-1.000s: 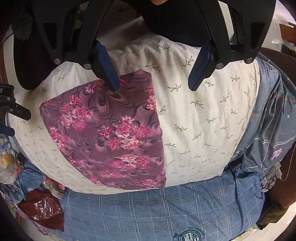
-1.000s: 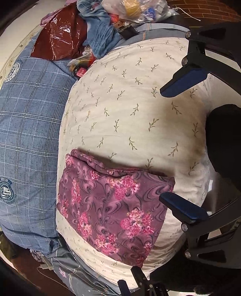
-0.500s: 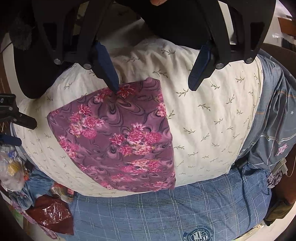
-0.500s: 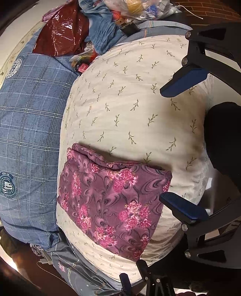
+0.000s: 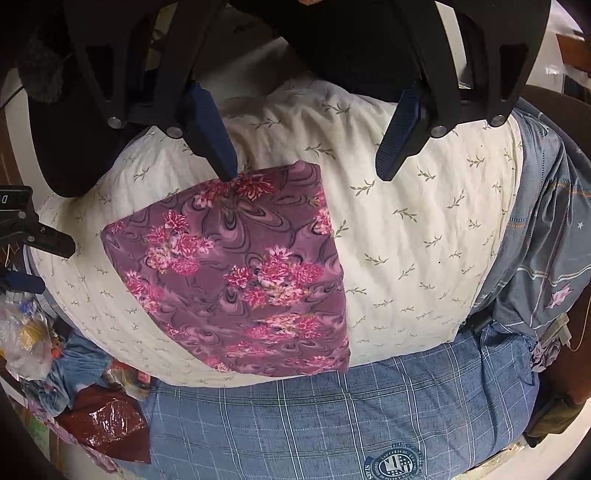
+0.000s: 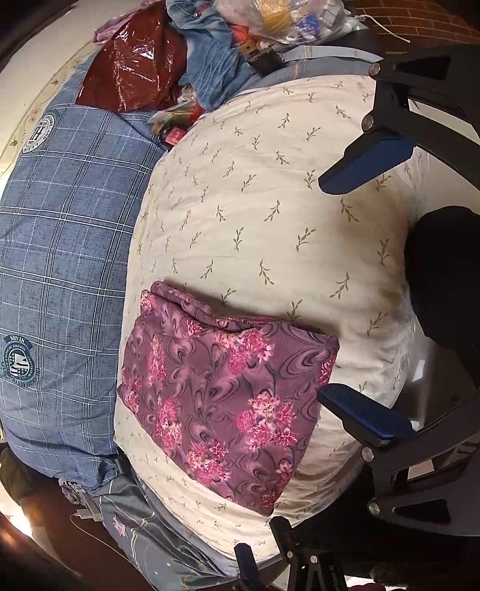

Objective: Fold small clothes

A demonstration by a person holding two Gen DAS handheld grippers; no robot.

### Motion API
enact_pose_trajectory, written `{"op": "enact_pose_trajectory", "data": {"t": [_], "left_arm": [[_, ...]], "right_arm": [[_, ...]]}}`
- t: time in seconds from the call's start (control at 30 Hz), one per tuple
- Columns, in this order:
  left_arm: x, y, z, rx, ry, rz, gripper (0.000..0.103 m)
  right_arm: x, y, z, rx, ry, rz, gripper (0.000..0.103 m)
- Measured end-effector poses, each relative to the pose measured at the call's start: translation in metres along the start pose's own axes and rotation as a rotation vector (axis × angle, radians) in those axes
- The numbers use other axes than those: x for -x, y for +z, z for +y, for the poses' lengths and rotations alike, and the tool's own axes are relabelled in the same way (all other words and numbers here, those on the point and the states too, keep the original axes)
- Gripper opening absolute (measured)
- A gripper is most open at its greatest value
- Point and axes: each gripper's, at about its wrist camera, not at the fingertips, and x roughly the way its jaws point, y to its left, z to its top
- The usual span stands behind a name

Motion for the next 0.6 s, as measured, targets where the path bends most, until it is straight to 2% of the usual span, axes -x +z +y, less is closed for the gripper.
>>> {"op": "enact_pose_trajectory", "data": {"t": [0.4,0.6], "left_arm": [[-0.001,0.001,-0.005,-0.002,-0.012,0.008,0.078],[0.000,0.003,-0.002,0.016,-0.025,-0.015,0.078]], "right_arm": [[-0.002,-0.002,-0.011,-0.057,0.009,0.012,0.103],[-0.005,-0.003,-0.013,-0.068,0.010,0.023,0.103]]}}
